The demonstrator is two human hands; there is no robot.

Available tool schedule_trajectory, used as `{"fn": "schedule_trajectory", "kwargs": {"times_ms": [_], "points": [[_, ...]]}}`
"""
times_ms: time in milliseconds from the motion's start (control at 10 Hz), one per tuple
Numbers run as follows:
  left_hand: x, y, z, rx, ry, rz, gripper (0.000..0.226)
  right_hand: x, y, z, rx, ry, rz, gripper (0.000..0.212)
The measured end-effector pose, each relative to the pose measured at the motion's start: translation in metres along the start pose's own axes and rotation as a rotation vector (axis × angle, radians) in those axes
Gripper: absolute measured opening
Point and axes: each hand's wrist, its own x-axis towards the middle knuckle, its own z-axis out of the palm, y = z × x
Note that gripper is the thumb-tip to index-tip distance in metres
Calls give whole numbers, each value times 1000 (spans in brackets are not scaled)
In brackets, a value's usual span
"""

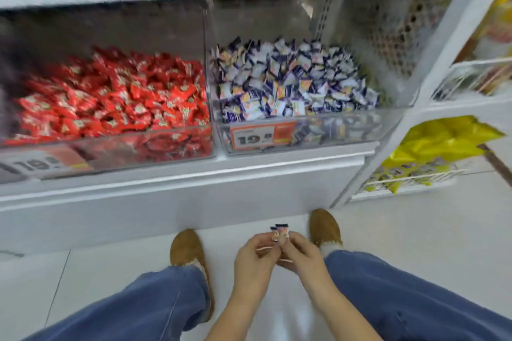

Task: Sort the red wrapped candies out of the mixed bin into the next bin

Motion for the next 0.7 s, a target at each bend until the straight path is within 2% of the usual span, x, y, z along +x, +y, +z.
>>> {"fn": "schedule_trajectory", "kwargs": {"times_ms": [100,300,400,500,600,700], "points": [[-32,57,-17,145,70,252,32,-49,-61,1,1,-78,-118,16],[-69,165,-25,541,85,686,32,-94,-161,-5,-141,-13,-410,18],[-50,200,-23,654,64,782,39,-75,-199,-12,-233,46,-494,13],[-9,227,-24,708,35,842,49,-28,-234,-17,-399,132,-607,38],[28,251,-27,736,97,829,49,16,-272,-23,-702,277,-682,40],[46,250,-41,1018,190,762,43,41,-282,-39,-1115,287,-506,58]]}}
